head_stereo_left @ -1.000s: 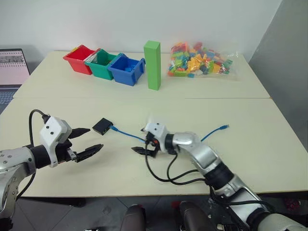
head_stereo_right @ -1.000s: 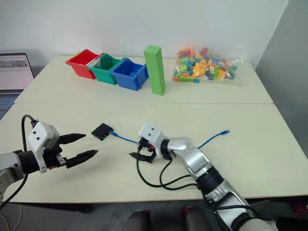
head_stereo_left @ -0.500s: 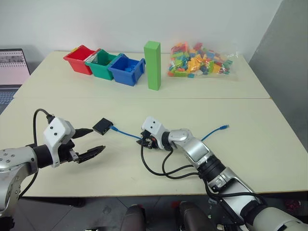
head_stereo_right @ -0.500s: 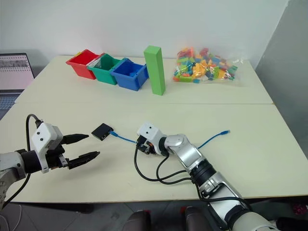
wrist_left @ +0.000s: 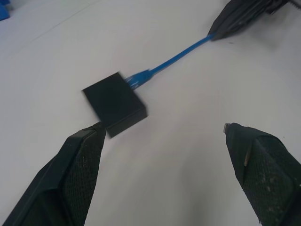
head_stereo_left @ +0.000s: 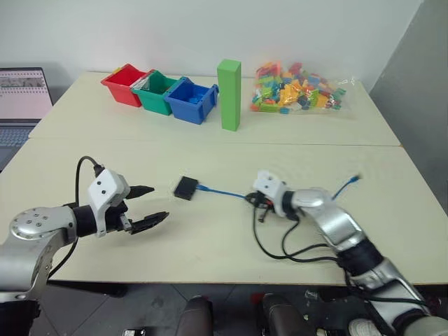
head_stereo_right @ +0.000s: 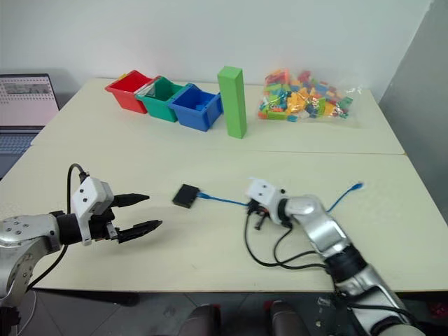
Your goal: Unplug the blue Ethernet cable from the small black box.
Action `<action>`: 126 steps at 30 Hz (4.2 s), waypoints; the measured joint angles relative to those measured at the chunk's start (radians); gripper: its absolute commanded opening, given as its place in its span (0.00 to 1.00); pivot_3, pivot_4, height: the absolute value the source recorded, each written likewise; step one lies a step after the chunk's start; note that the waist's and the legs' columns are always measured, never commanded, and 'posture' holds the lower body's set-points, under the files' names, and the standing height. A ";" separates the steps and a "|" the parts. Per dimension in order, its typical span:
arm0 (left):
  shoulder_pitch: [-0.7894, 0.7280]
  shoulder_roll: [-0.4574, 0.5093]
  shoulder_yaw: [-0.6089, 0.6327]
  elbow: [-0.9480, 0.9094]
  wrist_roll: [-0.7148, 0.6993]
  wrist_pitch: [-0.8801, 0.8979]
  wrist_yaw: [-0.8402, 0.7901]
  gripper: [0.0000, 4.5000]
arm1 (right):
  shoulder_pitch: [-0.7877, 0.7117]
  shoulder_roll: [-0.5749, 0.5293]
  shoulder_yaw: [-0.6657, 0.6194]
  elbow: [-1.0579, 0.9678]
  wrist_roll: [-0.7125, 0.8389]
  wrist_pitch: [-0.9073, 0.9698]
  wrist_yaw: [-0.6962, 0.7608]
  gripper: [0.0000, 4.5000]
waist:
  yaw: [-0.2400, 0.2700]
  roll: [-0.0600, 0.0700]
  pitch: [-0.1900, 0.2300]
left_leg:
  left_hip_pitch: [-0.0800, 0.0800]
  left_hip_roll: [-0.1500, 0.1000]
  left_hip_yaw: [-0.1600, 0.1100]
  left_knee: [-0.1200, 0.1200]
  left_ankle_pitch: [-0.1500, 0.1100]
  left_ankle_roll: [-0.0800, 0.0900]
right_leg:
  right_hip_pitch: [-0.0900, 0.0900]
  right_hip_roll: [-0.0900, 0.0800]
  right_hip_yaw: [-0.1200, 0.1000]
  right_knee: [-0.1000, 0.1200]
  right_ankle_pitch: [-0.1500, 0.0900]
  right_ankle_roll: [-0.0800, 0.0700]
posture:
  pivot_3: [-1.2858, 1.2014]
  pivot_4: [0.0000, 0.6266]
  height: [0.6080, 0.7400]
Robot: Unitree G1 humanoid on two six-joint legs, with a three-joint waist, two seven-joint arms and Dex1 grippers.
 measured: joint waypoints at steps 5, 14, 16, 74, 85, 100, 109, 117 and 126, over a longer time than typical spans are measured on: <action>-0.016 -0.008 -0.029 0.012 0.002 -0.009 -0.016 0.94 | 0.134 -0.169 -0.088 -0.195 0.056 0.113 0.057 0.01 | -0.005 0.000 0.000 | 0.001 0.001 0.000 0.000 0.000 0.000 | 0.000 0.000 0.000 0.000 -0.001 0.002 | 0.52 0.24 1.00; -0.039 -0.028 -0.076 0.024 0.001 -0.019 -0.021 0.94 | 0.192 -0.183 -0.084 -0.291 0.058 0.129 0.047 0.33 | -0.014 0.000 0.000 | 0.001 0.001 0.000 0.000 0.000 0.000 | 0.000 0.001 0.001 0.000 -0.001 0.002 | 0.52 0.24 1.00; -0.033 -0.028 -0.076 0.023 -0.003 -0.019 -0.022 0.94 | 0.191 -0.170 -0.076 -0.299 0.058 0.129 0.043 0.42 | -0.014 0.000 0.000 | 0.001 0.001 0.000 0.000 0.000 0.000 | 0.000 0.001 0.001 0.000 -0.001 0.002 | 0.52 0.24 1.00; -0.213 -0.157 0.009 0.019 -0.591 0.642 0.133 0.84 | -0.152 0.048 0.120 -0.021 -0.173 -0.750 0.060 0.03 | -0.026 0.000 0.000 | 0.001 0.001 -0.002 0.001 0.000 0.000 | 0.000 0.001 0.000 0.002 0.002 -0.003 | 0.52 0.24 1.00; -0.209 -0.142 0.011 0.025 -0.616 0.664 0.102 0.33 | -0.152 0.050 0.115 -0.021 -0.180 -0.756 0.064 0.03 | -0.025 0.000 0.000 | 0.001 0.001 -0.002 0.001 0.000 0.000 | 0.000 0.001 0.000 0.002 0.002 -0.003 | 0.52 0.24 1.00; -0.188 -0.126 0.008 0.024 -0.610 0.658 0.069 0.18 | -0.151 0.030 0.111 -0.040 -0.183 -0.781 0.084 0.48 | -0.022 0.000 0.000 | 0.001 0.001 -0.002 0.001 0.000 0.000 | 0.000 0.001 0.000 0.002 0.002 -0.003 | 0.52 0.24 1.00; -0.179 -0.098 -0.064 0.020 -0.511 0.519 -0.089 0.18 | -0.090 0.011 -0.015 -0.282 0.290 -0.162 0.225 0.66 | -0.019 0.000 0.000 | 0.001 0.001 -0.002 0.001 0.000 0.000 | 0.000 0.001 0.000 0.002 0.002 -0.004 | 0.52 0.24 1.00; -0.178 -0.096 -0.094 0.021 -0.457 0.416 -0.209 0.18 | -0.074 0.076 -0.132 -0.270 0.600 0.263 0.178 0.66 | -0.023 0.000 0.001 | 0.000 0.001 -0.001 0.000 0.000 0.000 | 0.000 0.001 0.000 0.002 0.001 -0.002 | 0.52 0.24 1.00; -0.170 -0.095 -0.101 0.026 -0.437 0.389 -0.255 0.18 | -0.064 0.140 -0.173 -0.204 0.693 0.387 0.115 0.66 | -0.026 0.000 0.001 | 0.000 0.001 -0.001 0.000 0.000 0.000 | 0.000 0.002 0.000 0.002 -0.001 0.001 | 0.52 0.24 1.00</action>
